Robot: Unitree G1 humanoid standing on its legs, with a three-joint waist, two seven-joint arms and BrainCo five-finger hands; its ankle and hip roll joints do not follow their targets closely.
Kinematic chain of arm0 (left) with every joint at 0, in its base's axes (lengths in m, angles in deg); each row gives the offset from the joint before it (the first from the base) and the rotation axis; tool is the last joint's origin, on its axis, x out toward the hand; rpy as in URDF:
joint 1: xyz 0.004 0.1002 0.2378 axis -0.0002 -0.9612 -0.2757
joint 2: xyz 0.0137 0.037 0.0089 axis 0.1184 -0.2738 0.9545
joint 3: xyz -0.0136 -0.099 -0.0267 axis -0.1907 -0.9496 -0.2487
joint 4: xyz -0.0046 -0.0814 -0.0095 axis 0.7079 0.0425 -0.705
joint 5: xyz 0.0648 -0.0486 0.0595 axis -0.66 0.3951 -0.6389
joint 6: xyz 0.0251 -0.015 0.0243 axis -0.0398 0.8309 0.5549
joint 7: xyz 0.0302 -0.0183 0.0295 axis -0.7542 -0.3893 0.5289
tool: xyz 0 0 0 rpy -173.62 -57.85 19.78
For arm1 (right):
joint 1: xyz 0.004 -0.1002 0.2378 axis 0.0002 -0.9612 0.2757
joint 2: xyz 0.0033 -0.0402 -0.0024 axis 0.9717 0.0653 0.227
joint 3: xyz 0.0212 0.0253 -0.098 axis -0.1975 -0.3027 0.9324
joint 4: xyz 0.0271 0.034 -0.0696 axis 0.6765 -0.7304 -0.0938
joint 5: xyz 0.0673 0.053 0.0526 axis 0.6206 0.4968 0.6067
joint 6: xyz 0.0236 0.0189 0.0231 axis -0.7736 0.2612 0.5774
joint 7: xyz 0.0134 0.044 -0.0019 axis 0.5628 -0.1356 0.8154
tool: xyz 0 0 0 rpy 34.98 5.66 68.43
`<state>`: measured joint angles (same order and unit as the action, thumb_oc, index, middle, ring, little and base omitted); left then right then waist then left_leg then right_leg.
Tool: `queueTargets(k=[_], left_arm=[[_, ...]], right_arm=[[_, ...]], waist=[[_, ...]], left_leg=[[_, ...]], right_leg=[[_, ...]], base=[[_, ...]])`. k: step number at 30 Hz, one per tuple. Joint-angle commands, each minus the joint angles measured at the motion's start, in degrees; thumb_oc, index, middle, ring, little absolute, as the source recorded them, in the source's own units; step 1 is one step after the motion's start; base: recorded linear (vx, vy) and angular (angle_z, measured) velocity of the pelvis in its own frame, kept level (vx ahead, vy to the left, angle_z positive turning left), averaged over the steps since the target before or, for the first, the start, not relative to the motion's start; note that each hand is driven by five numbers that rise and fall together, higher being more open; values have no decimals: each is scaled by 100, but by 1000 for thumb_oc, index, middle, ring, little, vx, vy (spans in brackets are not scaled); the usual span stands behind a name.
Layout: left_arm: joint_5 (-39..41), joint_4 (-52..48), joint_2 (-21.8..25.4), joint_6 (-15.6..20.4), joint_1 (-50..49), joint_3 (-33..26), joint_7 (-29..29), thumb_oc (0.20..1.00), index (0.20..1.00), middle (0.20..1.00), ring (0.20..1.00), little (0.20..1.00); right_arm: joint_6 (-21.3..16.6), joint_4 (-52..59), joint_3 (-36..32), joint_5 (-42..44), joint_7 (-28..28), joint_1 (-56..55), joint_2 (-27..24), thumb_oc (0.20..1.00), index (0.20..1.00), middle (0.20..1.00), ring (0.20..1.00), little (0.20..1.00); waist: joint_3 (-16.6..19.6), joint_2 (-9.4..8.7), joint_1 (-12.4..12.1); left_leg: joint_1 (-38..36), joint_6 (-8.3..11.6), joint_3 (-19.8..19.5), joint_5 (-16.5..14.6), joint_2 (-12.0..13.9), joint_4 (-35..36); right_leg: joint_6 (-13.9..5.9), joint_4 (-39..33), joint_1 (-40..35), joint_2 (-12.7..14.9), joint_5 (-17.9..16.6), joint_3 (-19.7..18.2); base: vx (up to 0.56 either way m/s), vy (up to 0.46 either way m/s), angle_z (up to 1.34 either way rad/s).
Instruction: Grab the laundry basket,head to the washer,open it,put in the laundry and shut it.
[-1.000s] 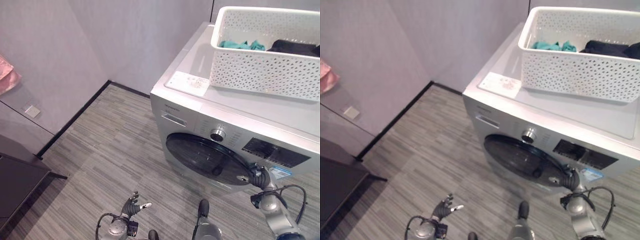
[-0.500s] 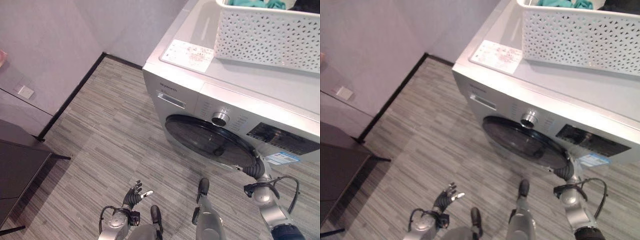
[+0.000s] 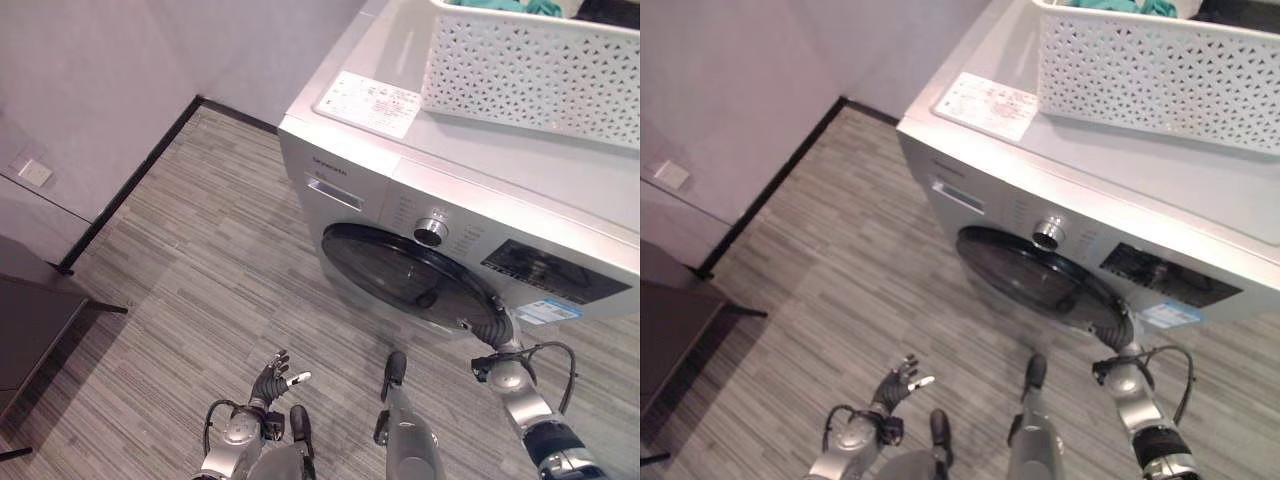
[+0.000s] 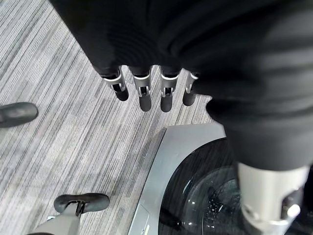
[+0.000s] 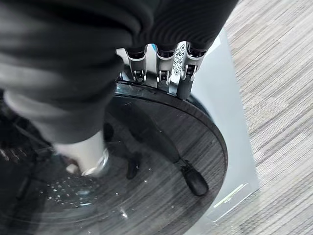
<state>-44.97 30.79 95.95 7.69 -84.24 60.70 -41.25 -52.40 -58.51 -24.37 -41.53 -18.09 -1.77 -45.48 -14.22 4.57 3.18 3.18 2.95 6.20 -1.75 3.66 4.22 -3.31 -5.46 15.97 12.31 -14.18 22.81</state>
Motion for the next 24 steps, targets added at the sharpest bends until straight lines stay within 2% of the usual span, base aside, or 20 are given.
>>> queueTargets(k=[1,16,17,18,19,20,22,23,24], left_arm=[[-97,-262,345,130,14,253,-54,1000,1000,1000,1000,1000],[-229,-121,382,121,15,156,-130,1000,1000,1000,1000,1000],[-265,-83,379,124,34,158,-142,1000,1000,1000,1000,1000],[-310,-106,391,129,43,164,-146,1000,1000,1000,1000,1000],[-462,-237,466,145,76,170,-170,1000,1000,1000,1000,1000],[-556,-353,522,149,86,171,-166,1000,1000,1000,1000,1000],[-718,-571,641,164,102,142,-191,1000,1000,1000,1000,1000],[-1044,-1038,914,161,107,29,-222,1000,1000,1000,1000,1000],[-1130,-1159,995,145,106,-45,-237,1000,1000,1000,1000,1000]], right_arm=[[75,-1037,1567,290,1308,914,1186,200,200,200,200,200],[79,-1014,1788,268,1416,852,1295,200,200,200,200,200],[65,-1047,1758,352,1426,813,1318,366,366,366,366,366],[57,-1062,1754,380,1440,796,1318,598,598,598,598,598],[40,-1069,1732,506,1502,770,1327,944,944,944,944,944],[17,-1071,1723,600,1551,743,1342,1000,1000,1000,1000,1000],[-11,-1066,1710,751,1611,710,1379,1000,1000,1000,1000,1000],[-5,-1087,1722,1016,1778,611,1489,1000,1000,1000,1000,1000],[14,-1098,1736,1145,1854,557,1572,1000,1000,1000,1000,1000]], waist=[[-34,-169,-770],[9,-300,-904],[17,-326,-902],[25,-335,-906],[36,-340,-916],[45,-345,-925],[46,-403,-921],[103,-422,-965],[129,-437,-989]], left_leg=[[267,74,-312,-224,-46,-209],[296,115,-326,-230,55,-245],[271,120,-309,-237,80,-250],[256,123,-297,-244,86,-249],[241,129,-296,-251,94,-251],[226,131,-292,-259,100,-252],[272,109,-262,-171,48,-264],[198,119,-244,-198,71,-252],[153,123,-236,-209,87,-247]], right_leg=[[-776,106,-253,942,495,-246],[-750,92,-320,872,545,-184],[-746,94,-330,865,555,-185],[-744,94,-340,856,559,-187],[-744,93,-358,845,572,-172],[-744,92,-372,837,581,-166],[-692,79,-340,889,497,-129],[-699,67,-407,865,509,-101],[-698,62,-446,847,518,-93]], base=[[53,-22,10],[-4,-6,4],[0,0,0],[0,0,0],[0,0,0],[-68,-10,1],[-58,-3,3],[14,-4,5],[15,-5,6]])
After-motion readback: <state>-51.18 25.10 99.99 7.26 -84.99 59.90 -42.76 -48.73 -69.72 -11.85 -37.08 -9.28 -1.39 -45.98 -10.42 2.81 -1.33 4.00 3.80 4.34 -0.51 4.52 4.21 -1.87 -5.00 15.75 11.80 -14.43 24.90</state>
